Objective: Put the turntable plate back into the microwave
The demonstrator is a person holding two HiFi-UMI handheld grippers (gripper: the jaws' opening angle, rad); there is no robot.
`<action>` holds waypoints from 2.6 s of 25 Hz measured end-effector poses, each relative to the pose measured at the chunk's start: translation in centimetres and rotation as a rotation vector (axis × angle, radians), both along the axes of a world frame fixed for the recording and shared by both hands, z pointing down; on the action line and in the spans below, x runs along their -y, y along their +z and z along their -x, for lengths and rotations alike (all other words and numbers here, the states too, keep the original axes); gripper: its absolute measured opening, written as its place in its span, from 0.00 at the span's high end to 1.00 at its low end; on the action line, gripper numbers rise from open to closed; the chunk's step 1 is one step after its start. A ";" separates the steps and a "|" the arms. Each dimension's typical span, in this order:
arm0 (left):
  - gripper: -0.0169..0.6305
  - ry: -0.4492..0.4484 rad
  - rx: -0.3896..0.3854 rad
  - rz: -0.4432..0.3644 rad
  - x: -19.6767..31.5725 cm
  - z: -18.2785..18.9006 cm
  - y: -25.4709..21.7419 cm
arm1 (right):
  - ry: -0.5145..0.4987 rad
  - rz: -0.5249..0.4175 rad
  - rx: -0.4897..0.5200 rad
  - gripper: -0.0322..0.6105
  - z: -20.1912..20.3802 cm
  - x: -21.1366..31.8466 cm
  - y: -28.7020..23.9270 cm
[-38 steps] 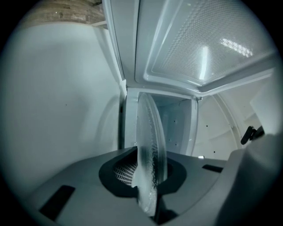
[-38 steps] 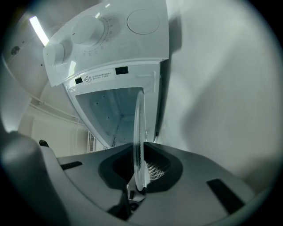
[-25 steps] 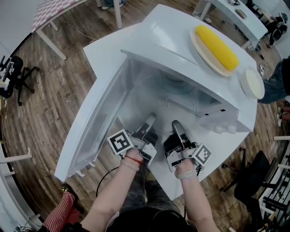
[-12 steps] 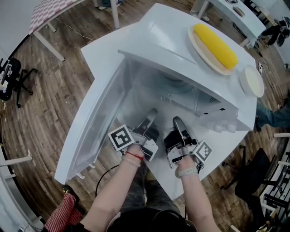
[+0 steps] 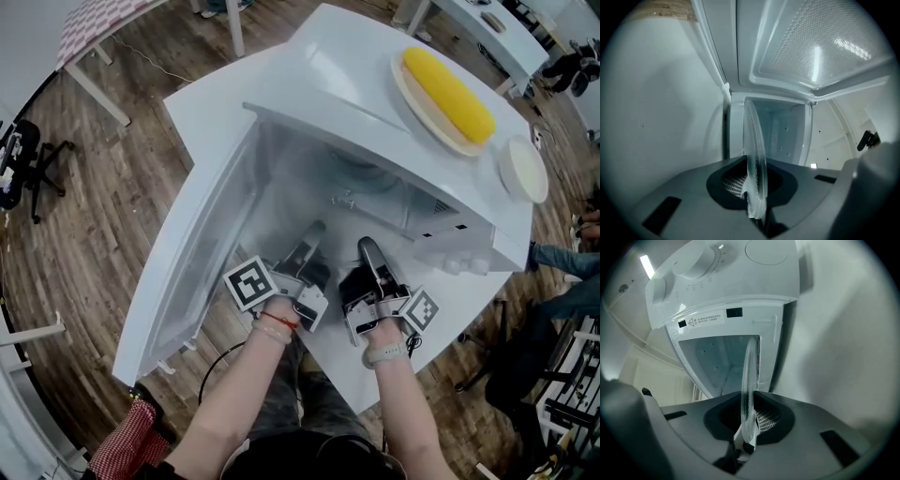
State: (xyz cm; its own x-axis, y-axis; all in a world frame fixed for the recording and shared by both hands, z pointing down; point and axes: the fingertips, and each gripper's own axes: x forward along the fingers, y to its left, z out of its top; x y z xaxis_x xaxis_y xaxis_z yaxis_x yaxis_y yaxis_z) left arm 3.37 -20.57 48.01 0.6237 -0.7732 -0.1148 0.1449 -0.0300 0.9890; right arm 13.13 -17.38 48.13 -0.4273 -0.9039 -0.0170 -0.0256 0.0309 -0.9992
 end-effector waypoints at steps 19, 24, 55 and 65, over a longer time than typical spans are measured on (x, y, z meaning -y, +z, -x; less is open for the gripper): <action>0.92 0.034 0.011 -0.009 -0.1 -0.3 -0.6 | 0.004 -0.022 -0.020 0.86 -0.5 0.8 -0.7; 0.92 0.041 0.003 -0.010 -0.4 -0.2 -0.8 | 0.004 -0.027 -0.037 0.86 -0.6 1.2 -1.0; 0.91 -0.006 -0.037 0.040 -0.1 0.1 -0.6 | 0.021 0.004 -0.034 0.86 -1.2 3.4 -0.5; 0.91 -0.023 -0.016 0.069 -0.1 0.4 0.4 | -0.001 0.030 -0.029 0.83 -0.6 1.1 0.1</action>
